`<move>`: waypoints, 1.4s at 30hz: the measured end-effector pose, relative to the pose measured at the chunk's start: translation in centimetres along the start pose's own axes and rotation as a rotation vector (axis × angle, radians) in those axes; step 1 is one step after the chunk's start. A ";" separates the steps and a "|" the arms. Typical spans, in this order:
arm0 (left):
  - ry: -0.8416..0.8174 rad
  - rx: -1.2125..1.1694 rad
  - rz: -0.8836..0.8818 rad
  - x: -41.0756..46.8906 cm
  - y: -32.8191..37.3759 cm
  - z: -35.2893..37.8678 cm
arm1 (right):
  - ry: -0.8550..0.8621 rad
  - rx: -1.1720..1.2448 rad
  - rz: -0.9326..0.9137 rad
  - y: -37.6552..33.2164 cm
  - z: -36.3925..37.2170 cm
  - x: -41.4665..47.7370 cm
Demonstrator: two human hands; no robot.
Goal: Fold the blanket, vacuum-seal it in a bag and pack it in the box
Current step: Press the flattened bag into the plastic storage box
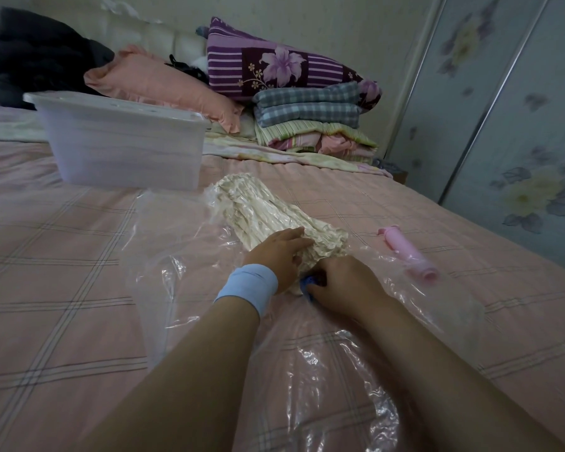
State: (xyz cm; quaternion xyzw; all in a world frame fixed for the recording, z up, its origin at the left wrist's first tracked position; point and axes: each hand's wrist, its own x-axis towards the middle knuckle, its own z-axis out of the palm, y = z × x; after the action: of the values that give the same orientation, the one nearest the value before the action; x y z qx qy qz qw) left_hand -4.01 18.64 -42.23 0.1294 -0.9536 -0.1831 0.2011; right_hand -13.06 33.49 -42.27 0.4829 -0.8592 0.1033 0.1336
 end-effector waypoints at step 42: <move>-0.151 0.610 -0.130 -4.2 3.0 -5.2 | -0.532 0.054 -0.042 -0.1 -3.6 -4.2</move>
State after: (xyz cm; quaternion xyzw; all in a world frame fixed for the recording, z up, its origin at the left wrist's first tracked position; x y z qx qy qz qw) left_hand 1.45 21.13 -37.98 0.2304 -0.9665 0.0897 0.0694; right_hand -10.39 37.93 -40.31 0.5141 -0.8509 -0.0072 -0.1078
